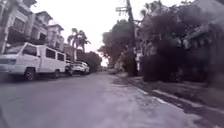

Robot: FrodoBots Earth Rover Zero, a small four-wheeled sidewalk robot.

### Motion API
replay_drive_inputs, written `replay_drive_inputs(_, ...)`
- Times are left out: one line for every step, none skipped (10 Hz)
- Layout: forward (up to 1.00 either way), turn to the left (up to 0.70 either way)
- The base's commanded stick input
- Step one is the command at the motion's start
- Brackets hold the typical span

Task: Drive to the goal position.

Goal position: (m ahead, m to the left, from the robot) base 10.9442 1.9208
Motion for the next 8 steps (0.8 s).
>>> replay_drive_inputs(0.70,0.00)
replay_drive_inputs(0.70,0.00)
replay_drive_inputs(0.70,0.00)
replay_drive_inputs(0.70,0.00)
replay_drive_inputs(0.70,0.00)
replay_drive_inputs(0.70,0.00)
replay_drive_inputs(0.70,-0.06)
replay_drive_inputs(0.70,-0.24)
